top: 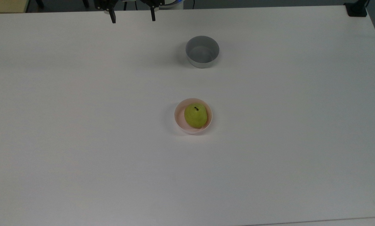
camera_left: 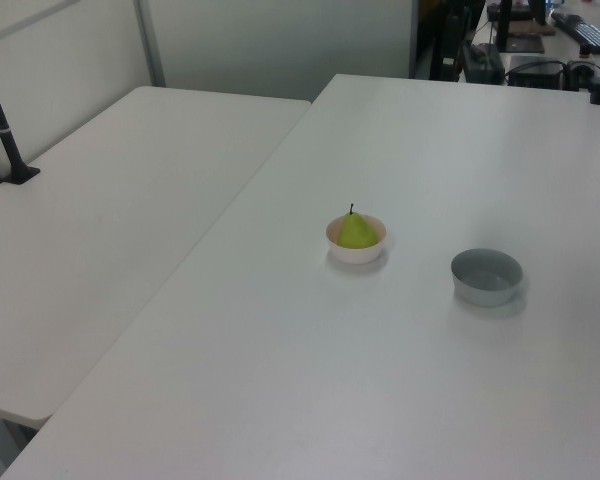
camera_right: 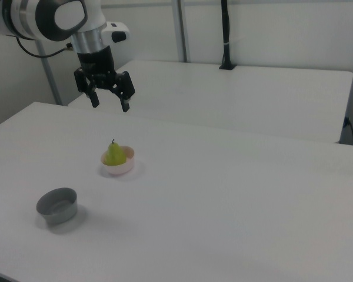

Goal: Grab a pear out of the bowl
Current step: 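Move the open gripper over the green pear in the pink bowl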

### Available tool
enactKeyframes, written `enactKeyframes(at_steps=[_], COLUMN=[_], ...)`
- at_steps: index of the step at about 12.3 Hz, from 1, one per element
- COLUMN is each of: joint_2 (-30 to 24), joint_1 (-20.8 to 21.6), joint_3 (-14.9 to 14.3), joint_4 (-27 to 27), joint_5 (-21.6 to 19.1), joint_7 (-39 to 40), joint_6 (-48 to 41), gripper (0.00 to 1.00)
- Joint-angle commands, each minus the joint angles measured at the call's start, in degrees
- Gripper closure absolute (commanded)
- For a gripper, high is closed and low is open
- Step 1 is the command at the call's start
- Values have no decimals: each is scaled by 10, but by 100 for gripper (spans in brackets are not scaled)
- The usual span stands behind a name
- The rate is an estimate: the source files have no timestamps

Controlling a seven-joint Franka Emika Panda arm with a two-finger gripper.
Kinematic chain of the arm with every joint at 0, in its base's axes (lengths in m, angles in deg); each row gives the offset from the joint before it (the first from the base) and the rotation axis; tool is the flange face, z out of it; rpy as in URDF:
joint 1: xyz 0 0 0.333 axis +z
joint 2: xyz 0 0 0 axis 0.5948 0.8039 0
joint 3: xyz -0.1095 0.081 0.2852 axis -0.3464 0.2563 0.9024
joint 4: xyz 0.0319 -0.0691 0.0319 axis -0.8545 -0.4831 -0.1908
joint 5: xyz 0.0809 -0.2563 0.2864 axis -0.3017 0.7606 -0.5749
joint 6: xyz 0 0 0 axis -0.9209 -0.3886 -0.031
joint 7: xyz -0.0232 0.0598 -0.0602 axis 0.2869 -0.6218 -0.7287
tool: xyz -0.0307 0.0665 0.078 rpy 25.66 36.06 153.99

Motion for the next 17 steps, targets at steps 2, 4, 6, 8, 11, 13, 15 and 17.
enactKeyframes(at_steps=[2, 4, 6, 8, 11, 13, 15, 17], joint_2=[-10, -10, -10, -10, -8, -5, 16, 39], joint_1=[-3, -3, -4, -3, -3, -4, 2, 17], joint_3=[6, 6, 6, 6, 6, 6, 7, 7], joint_4=[-15, -15, -15, -15, -24, -25, -19, -10], joint_5=[1, 1, 1, 1, 8, 8, 9, 9], joint_7=[3, 3, 3, 10, 61, 160, 187, 186], joint_6=[9, 9, 9, 8, 5, 4, 11, 34], gripper=[0, 0, 0, 0, 0, 0, 0, 0])
